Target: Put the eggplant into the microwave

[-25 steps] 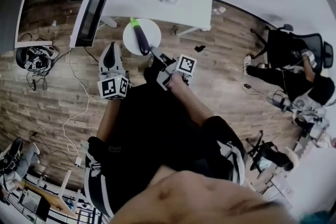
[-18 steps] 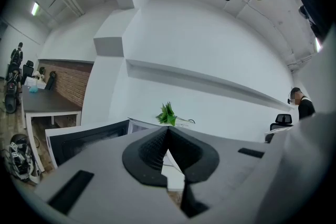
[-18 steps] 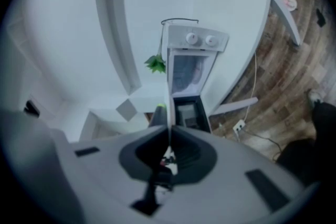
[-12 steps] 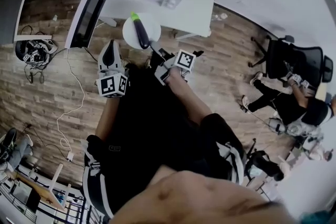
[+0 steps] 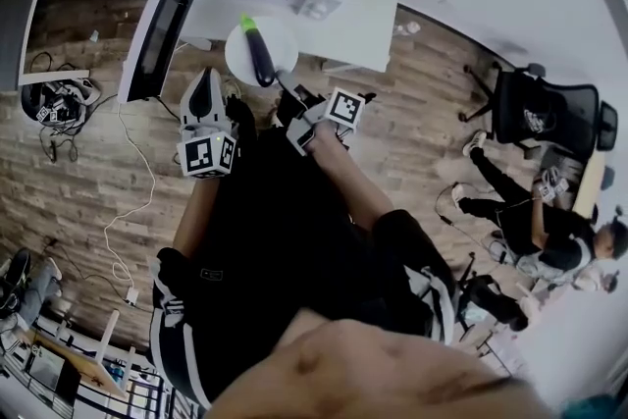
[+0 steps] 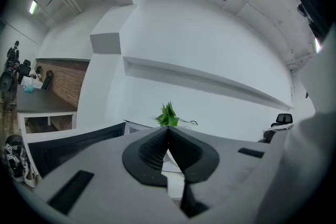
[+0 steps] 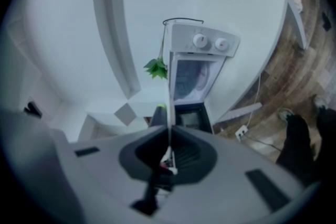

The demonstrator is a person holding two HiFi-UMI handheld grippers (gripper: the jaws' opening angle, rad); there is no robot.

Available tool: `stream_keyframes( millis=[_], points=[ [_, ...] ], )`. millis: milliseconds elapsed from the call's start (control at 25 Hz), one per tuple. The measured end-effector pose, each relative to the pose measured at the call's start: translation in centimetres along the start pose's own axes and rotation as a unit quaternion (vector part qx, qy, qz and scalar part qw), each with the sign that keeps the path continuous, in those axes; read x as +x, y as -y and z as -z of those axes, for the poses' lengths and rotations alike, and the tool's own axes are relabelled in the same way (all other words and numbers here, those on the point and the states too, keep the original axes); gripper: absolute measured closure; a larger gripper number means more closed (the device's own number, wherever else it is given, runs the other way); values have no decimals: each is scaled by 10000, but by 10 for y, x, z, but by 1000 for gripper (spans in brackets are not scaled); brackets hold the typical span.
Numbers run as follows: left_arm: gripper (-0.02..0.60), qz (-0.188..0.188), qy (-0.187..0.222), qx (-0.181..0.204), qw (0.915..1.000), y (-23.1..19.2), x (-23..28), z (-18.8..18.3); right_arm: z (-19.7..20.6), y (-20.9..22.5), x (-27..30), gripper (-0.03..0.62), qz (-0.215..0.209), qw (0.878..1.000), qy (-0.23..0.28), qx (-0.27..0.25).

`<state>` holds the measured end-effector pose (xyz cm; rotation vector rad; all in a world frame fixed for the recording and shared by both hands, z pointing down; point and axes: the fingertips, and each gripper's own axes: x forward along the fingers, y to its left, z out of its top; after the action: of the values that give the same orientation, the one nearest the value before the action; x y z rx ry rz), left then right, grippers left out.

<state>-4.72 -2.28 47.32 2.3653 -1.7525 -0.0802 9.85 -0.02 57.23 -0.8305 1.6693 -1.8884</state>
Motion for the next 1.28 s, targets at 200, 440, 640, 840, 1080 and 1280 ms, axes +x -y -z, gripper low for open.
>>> stream_keyframes(
  millis=[200, 440, 640, 840, 1080, 1280],
  points=[
    [549, 156, 1, 16, 9999, -8, 18, -6, -8, 2, 13, 553, 53, 10000, 64, -44],
    [549, 253, -55, -20, 9997, -22, 39, -6, -11, 10, 32, 553, 73, 9999, 95, 47],
    [549, 282, -74, -77, 9995, -30, 51, -5, -14, 19, 43, 553, 128, 9997, 144, 134],
    [549, 300, -135, -96, 9994, -34, 59, -2, -22, 30, 55, 553, 170, 9994, 247, 173],
    [549, 299, -161, -93, 9994, -40, 62, -3, -31, 44, 68, 553, 238, 9991, 321, 155],
    [549, 311, -210, -106, 9992, -44, 64, 0, -40, 57, 82, 553, 317, 9987, 380, 136]
  ],
)
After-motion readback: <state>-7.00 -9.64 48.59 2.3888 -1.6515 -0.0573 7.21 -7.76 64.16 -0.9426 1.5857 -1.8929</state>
